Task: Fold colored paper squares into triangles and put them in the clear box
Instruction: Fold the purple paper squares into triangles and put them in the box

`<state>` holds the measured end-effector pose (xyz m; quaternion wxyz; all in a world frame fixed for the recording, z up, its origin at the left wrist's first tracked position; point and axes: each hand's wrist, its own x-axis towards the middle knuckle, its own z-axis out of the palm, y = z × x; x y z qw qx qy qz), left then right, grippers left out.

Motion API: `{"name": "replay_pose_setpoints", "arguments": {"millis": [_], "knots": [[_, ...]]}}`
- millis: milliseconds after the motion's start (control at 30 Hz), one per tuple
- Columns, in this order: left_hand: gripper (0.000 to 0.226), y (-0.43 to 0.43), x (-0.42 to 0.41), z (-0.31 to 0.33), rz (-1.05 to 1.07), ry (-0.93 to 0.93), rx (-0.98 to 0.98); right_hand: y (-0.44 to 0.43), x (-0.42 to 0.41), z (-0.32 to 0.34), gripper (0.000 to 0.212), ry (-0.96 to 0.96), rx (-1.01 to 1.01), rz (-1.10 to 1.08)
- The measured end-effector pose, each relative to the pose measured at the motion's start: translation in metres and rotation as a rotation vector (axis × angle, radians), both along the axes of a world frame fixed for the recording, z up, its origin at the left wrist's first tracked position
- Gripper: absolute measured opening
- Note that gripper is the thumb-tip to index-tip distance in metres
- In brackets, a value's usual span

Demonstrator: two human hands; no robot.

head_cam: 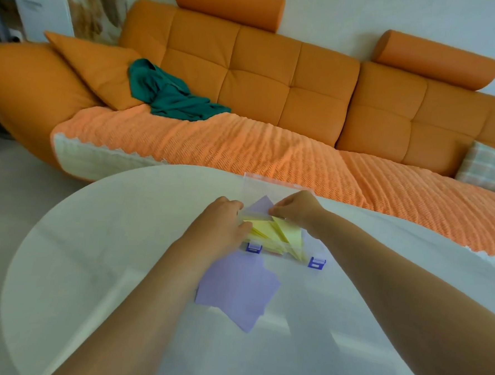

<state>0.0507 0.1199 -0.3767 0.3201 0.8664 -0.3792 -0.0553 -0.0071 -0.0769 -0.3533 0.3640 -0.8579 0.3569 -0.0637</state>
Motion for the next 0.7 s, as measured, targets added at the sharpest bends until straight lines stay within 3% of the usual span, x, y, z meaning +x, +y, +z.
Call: {"name": "replay_pose_setpoints", "arguments": {"millis": [133, 267, 400, 500, 700], "knots": [[0.044, 0.001, -0.001, 0.001, -0.004, -0.021, 0.005, 0.001, 0.006, 0.0, 0.034, 0.13, -0.106, 0.041], [0.043, 0.002, -0.003, 0.002, -0.006, -0.032, 0.011, 0.005, 0.009, 0.005, 0.041, 0.211, -0.248, 0.049], [0.044, 0.002, -0.003, 0.002, -0.007, -0.028, 0.024, 0.011, 0.009, 0.006, 0.037, 0.172, -0.241, 0.071], [0.043, 0.002, -0.003, 0.002, -0.005, -0.028, 0.024, 0.014, 0.006, 0.008, 0.021, 0.196, -0.265, 0.099], [0.043, 0.004, 0.0, 0.002, 0.007, -0.019, 0.0, 0.014, -0.008, 0.019, 0.024, 0.134, -0.278, 0.061]]}}
